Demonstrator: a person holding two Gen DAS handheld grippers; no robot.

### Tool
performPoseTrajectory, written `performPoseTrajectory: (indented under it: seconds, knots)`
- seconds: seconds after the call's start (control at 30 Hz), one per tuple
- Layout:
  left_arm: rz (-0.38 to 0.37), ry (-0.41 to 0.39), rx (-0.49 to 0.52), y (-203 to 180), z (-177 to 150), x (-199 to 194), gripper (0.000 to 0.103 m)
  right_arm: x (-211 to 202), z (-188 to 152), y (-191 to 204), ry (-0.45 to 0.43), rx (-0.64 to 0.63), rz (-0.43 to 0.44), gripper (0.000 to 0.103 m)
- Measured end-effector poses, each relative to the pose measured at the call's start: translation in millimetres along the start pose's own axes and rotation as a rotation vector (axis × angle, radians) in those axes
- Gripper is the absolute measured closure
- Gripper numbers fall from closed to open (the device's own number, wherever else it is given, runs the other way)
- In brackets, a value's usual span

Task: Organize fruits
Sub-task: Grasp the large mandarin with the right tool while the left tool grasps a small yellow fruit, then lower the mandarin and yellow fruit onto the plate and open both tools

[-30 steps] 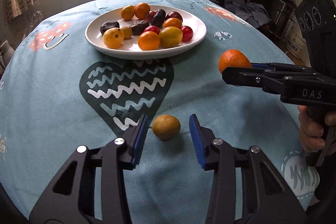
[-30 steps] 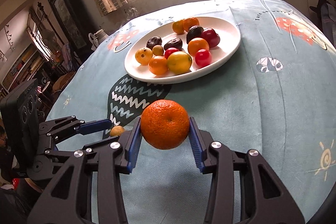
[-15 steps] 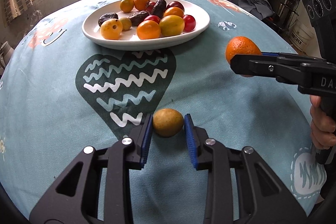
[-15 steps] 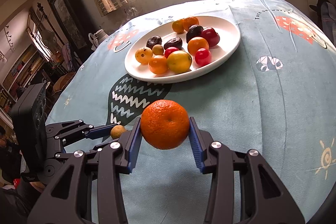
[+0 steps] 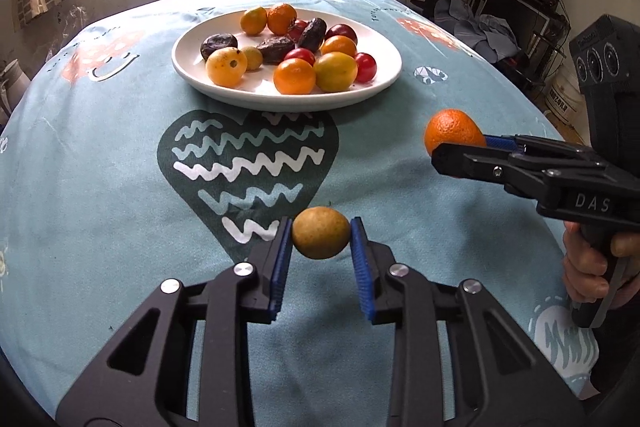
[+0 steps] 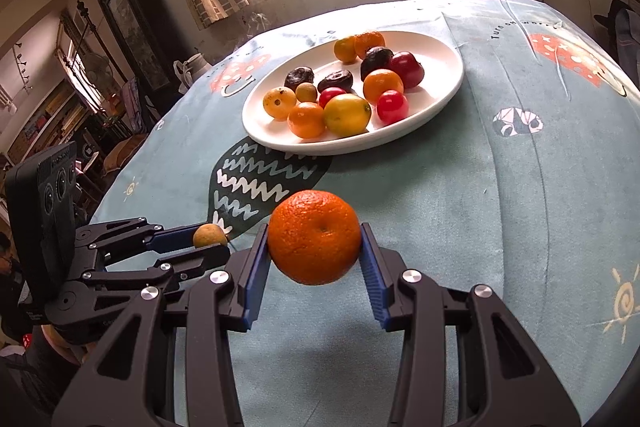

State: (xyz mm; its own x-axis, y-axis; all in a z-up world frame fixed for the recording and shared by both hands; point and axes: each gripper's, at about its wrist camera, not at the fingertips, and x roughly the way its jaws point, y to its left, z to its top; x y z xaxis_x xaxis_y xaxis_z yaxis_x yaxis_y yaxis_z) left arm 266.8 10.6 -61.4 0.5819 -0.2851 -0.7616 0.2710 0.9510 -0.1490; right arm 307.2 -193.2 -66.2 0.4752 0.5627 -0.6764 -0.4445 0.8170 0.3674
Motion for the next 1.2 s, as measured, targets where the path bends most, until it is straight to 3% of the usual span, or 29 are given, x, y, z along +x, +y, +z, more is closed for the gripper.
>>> performPoseTrajectory:
  seconds: [0.13, 0.27, 0.43, 0.67, 0.93, 1.2]
  knots:
    - [0.018, -0.037, 0.023, 7, 27, -20, 0.073, -22, 17, 2, -0.091, 0.009, 0.051, 0.059]
    - [0.012, -0.095, -0.013, 23, 69, -40, 0.073, -42, 48, 3, -0.185, -0.008, 0.031, 0.059]
    - [0.064, -0.154, -0.049, 39, 128, -41, 0.073, -42, 99, -8, -0.254, 0.024, -0.01, 0.059]
    - [0.144, -0.099, -0.117, 58, 174, 21, 0.074, 22, 138, -22, -0.149, -0.047, -0.094, 0.059]
    - [0.203, -0.046, -0.111, 70, 180, 79, 0.073, 74, 140, -37, -0.089, -0.058, -0.114, 0.059]
    - [0.225, -0.028, -0.109, 78, 183, 100, 0.073, 97, 142, -37, -0.063, -0.076, -0.112, 0.059]
